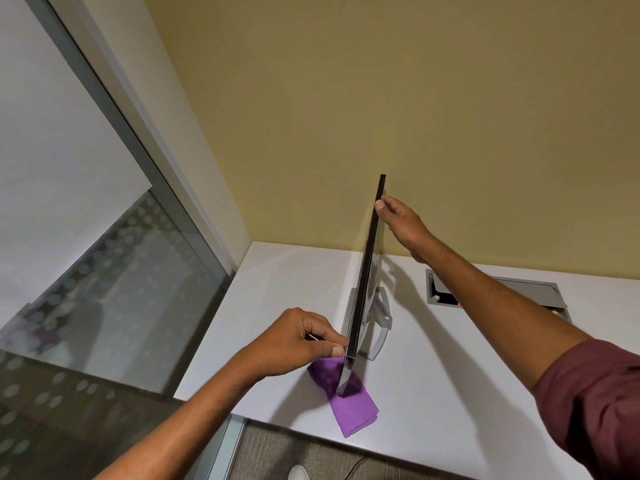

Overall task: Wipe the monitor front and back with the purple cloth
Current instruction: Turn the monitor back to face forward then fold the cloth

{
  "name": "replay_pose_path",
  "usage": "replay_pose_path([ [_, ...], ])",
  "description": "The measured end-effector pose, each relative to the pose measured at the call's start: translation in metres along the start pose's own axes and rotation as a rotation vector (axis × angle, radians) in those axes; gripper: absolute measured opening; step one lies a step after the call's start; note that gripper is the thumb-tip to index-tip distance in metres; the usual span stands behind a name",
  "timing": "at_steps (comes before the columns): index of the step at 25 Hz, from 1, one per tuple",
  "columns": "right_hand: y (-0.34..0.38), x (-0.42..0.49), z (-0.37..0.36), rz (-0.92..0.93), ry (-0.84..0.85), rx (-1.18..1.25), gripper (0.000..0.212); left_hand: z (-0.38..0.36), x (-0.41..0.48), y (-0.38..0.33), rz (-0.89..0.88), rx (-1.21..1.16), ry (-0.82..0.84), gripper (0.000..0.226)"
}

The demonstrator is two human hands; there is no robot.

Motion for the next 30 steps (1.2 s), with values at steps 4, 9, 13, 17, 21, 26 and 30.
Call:
replay_pose_path([
  [4,0.006,0.002,-0.010,0.011,0.020,-0.020,0.070,-0.010,0.003,-0.002,0.000,-0.010,0.003,0.016],
  [9,0.014,-0.014,-0.007,0.034,-0.003,-0.056,0.066,-0.001,0.004,-0.008,0.028,0.024,0.059,0.016],
  [13,0.017,-0.052,-0.002,0.049,-0.039,-0.156,0.067,0.024,0.023,-0.007,0.022,0.166,-0.014,0.014],
  [17,0.013,-0.099,0.002,0.005,-0.060,-0.290,0.063,0.063,0.080,-0.008,-0.083,0.345,-0.141,0.021],
  [21,0.019,-0.144,-0.001,-0.063,-0.038,-0.324,0.054,0.082,0.153,-0.030,-0.208,0.561,-0.156,0.039],
  [26,0.029,-0.173,-0.028,-0.146,-0.037,-0.363,0.066,0.079,0.230,-0.065,-0.368,0.872,-0.102,0.058],
  [30,0.027,-0.187,-0.052,-0.194,-0.077,-0.397,0.070,0.068,0.262,-0.083,-0.464,1.039,0.014,0.075],
])
Point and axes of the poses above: each hand's wrist, its own x-axis towards the middle knuckle, its own z-axis out of the back of the hand, y = z × x, the point moved 2 cm from there along x, towards the middle knuckle, and after that the axes turned 9 degrees about -x, right-handed, at the moved point
